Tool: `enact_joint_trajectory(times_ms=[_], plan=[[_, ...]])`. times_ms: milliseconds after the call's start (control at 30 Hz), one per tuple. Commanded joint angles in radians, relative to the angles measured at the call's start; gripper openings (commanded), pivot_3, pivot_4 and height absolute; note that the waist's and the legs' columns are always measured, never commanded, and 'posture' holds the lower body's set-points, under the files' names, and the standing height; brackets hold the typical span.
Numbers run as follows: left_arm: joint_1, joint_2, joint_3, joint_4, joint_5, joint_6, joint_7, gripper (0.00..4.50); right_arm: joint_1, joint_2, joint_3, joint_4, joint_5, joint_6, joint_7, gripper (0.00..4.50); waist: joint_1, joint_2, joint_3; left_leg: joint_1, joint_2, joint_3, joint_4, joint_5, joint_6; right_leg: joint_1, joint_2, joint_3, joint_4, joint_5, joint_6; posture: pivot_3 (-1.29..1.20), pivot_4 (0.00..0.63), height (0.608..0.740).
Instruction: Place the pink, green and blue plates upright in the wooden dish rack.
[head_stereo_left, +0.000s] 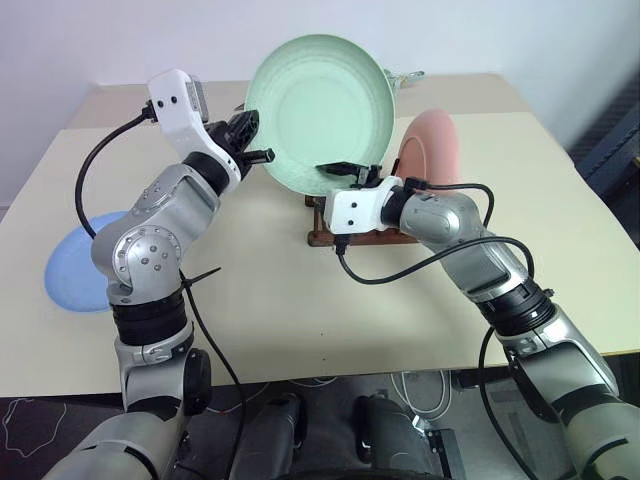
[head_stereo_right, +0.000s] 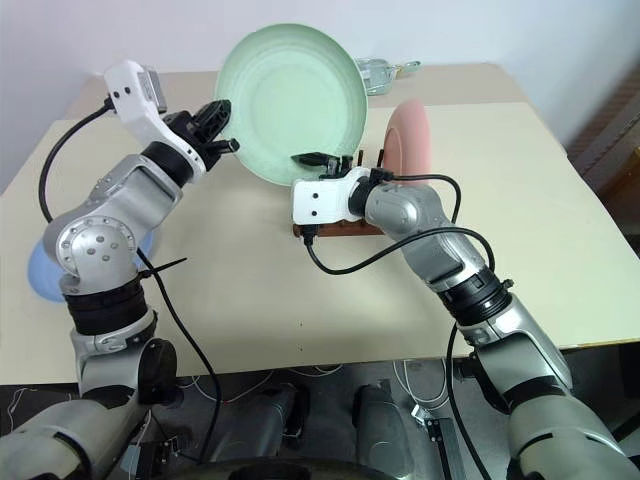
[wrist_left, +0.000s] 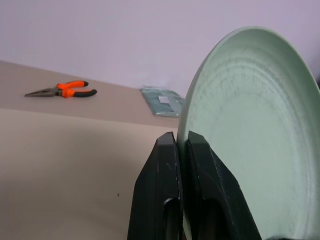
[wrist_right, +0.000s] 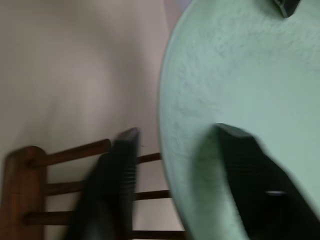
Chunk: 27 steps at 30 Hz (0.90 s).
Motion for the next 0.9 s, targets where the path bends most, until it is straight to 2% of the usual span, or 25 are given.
enact_joint_trajectory(times_ms=[33,67,167,200,233,300,433,533,667,767,900], plan=[[0.000,0.009,0.013,-0.043,-0.015,-0.016,-0.027,0.00,0.002,0.014,-0.024,-0.021,-0.034,-0.020,-0.025,0.51,0.000,0.000,0.000,0.000,0.000,0.000,0.000,0.000,0.000,0.000,0.000,0.000,0.000,0.000,0.000,0.00,0.150,0.740],[0.001,0.005,0.020,-0.042,-0.022,-0.020,-0.031,0.00,0.004,0.014,-0.025,-0.023,-0.042,-0.024,-0.026,0.04,0.000,0.000,0.000,0.000,0.000,0.000,0.000,0.000,0.000,0.000,0.000,0.000,0.000,0.000,0.000,0.00,0.150,0.740],[-0.009,-0.023,0.058,-0.035,-0.051,-0.040,-0.019,1.03,0.010,0.017,-0.028,-0.027,-0.074,-0.044,-0.039,0.00,0.002,0.000,0.000,0.000,0.000,0.000,0.000,0.000,0.000,0.000,0.000,0.000,0.000,0.000,0.000,0.00,0.150,0.740],[-0.015,-0.032,0.072,-0.031,-0.055,-0.053,-0.011,1.44,0.011,0.018,-0.029,-0.027,-0.082,-0.050,-0.045,0.00,0.004,0.000,0.000,0.000,0.000,0.000,0.000,0.000,0.000,0.000,0.000,0.000,0.000,0.000,0.000,0.00,0.150,0.740],[-0.020,-0.033,0.083,-0.026,-0.041,-0.079,-0.003,2.07,0.012,0.018,-0.032,-0.029,-0.089,-0.057,-0.052,0.00,0.003,0.000,0.000,0.000,0.000,0.000,0.000,0.000,0.000,0.000,0.000,0.000,0.000,0.000,0.000,0.00,0.150,0.740],[-0.027,-0.017,0.116,-0.004,-0.013,-0.133,0.005,3.02,0.016,0.020,-0.043,-0.037,-0.095,-0.064,-0.062,0.00,0.003,0.000,0.000,0.000,0.000,0.000,0.000,0.000,0.000,0.000,0.000,0.000,0.000,0.000,0.000,0.00,0.150,0.740],[-0.025,0.057,0.183,0.056,0.039,-0.239,-0.016,3.02,0.051,0.015,-0.095,-0.072,-0.051,-0.079,-0.067,0.00,-0.003,0.000,0.000,0.000,0.000,0.000,0.000,0.000,-0.001,0.000,0.001,0.001,0.000,0.000,0.000,0.00,0.150,0.740],[0.062,0.190,0.116,0.084,0.189,-0.332,-0.122,3.02,0.095,0.035,-0.186,-0.137,0.073,-0.049,-0.046,0.00,-0.005,0.000,0.000,0.000,0.000,0.000,-0.001,0.000,-0.001,-0.001,0.002,0.002,0.000,0.000,0.000,0.00,0.150,0.740],[0.228,0.280,0.016,0.118,0.328,-0.458,-0.266,3.02,0.133,0.076,-0.317,-0.248,0.333,0.053,0.018,0.00,-0.003,0.001,0.000,0.001,0.000,0.000,-0.002,0.000,-0.001,0.000,0.002,0.003,-0.001,0.000,-0.001,0.00,0.150,0.740],[0.371,0.297,-0.108,0.112,0.441,-0.583,-0.376,3.02,0.151,0.159,-0.425,-0.372,0.606,0.310,0.006,0.00,0.002,0.001,0.000,0.001,0.000,-0.001,-0.002,0.000,0.000,0.000,0.001,0.004,-0.001,0.001,-0.002,0.00,0.150,0.740],[0.491,0.221,-0.203,0.061,0.429,-0.644,-0.479,3.02,0.205,0.290,-0.542,-0.503,0.926,0.589,-0.130,0.00,0.004,0.001,0.000,0.001,0.000,-0.002,-0.002,-0.005,0.005,0.000,0.000,0.005,-0.002,0.001,-0.002,0.00,0.150,0.740]])
